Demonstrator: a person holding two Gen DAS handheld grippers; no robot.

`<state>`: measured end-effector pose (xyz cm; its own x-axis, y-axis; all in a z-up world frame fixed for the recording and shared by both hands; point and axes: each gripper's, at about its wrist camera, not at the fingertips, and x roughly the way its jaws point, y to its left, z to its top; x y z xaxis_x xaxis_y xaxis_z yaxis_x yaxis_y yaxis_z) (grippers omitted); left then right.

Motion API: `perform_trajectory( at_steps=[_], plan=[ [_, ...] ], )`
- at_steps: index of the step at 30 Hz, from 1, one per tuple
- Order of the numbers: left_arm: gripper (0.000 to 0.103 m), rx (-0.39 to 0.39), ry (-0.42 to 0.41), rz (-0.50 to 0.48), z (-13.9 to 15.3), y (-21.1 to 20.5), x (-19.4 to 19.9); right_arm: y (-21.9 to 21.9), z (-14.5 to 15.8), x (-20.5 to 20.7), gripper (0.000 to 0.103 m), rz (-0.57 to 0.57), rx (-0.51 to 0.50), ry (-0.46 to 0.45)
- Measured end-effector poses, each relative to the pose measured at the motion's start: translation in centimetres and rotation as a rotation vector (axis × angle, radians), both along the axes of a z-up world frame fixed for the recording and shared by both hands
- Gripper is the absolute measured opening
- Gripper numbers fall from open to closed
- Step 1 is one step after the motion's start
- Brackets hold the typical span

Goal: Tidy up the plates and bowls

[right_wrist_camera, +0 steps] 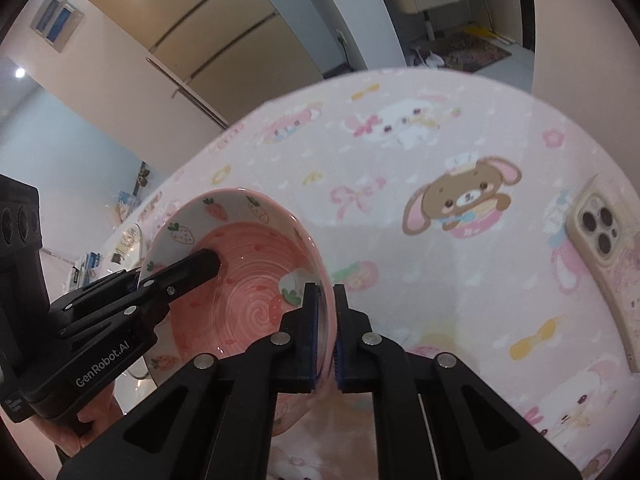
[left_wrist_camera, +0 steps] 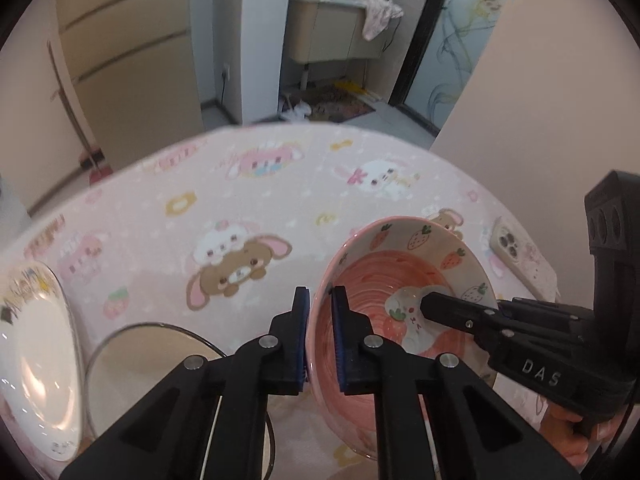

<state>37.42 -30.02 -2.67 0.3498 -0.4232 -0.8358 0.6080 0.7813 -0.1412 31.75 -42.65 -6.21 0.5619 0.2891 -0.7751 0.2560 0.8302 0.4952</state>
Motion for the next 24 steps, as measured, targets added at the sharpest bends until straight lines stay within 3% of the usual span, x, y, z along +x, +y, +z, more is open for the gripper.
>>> perform_trajectory(
  at_steps=[8,12,18,24],
  plan=[
    [0.011,-0.007,-0.192,0.016,7.6,2.1,-5.1,0.7,5.6,-3.3,0.006,0.011,0.031,-0.188],
    [0.011,-0.048,-0.199,0.067,10.2,4.3,-7.6,2.1,8.2,-5.0,0.007,0.04,0.02,-0.244],
    [0.011,-0.071,-0.254,0.077,11.5,6.5,-12.3,4.2,10.2,-8.8,0.007,0.081,-0.002,-0.276],
    [0.011,-0.065,-0.25,0.087,10.2,8.2,-16.0,5.5,8.9,-12.0,0.007,0.117,0.009,-0.247]
  ],
)
